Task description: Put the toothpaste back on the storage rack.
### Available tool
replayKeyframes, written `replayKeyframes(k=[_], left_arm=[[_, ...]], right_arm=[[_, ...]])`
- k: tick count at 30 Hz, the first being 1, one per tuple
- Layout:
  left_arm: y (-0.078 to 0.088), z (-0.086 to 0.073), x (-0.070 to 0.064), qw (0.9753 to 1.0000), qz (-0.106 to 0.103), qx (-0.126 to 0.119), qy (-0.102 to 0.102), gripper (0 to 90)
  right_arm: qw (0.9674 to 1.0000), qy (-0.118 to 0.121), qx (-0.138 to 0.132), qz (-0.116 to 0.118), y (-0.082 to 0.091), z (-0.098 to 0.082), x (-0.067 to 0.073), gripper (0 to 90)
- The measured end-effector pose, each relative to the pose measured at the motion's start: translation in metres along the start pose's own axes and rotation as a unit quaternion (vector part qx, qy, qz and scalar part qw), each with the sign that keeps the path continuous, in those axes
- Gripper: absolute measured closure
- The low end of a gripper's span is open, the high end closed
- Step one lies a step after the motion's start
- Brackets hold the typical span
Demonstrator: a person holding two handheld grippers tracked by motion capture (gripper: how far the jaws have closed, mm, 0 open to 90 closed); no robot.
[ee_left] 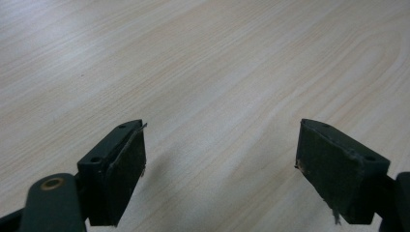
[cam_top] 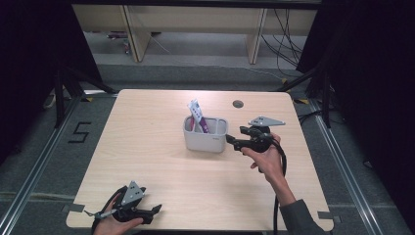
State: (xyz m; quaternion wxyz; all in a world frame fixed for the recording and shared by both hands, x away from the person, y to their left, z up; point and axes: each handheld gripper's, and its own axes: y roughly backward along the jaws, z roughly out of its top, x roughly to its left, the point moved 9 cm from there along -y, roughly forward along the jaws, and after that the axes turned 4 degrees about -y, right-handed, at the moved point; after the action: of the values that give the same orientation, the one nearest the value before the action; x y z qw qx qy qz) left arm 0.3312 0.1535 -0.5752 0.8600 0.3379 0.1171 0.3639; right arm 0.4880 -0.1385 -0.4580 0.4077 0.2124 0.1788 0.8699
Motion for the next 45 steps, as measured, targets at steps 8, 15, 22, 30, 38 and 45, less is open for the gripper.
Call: replayKeyframes(k=[8,15,22,30,38,45], left_arm=[[0.0,0.0,0.001,1.0,0.0,0.0,0.001,17.6],[0.001,0.001,0.003,1.0,0.004,0.001,0.003,17.6],[-0.001,0.0,0.006,0.9999,0.01,0.0,0.008,17.6],[0.001,0.0,0.005,0.9999,0.011,0.002,0.011,17.6],[0.001,0.0,0.004,1.0,0.006,0.001,0.006,17.6],[-0.001,0.001,0.002,1.0,0.005,0.0,0.004,17.6]], right_arm=[[0.9999,0.001,0.012,0.007,0.0,-0.011,0.0,27.7],[0.9997,-0.002,0.019,0.012,0.001,-0.016,-0.001,26.2],[0.9997,-0.008,0.023,0.006,0.0,-0.024,-0.003,24.3],[0.9993,0.0,0.034,0.014,0.001,-0.031,0.001,22.9],[0.9989,-0.008,0.044,0.011,0.002,-0.04,0.002,22.7],[0.9987,-0.009,0.049,0.009,0.008,-0.049,0.004,22.4]])
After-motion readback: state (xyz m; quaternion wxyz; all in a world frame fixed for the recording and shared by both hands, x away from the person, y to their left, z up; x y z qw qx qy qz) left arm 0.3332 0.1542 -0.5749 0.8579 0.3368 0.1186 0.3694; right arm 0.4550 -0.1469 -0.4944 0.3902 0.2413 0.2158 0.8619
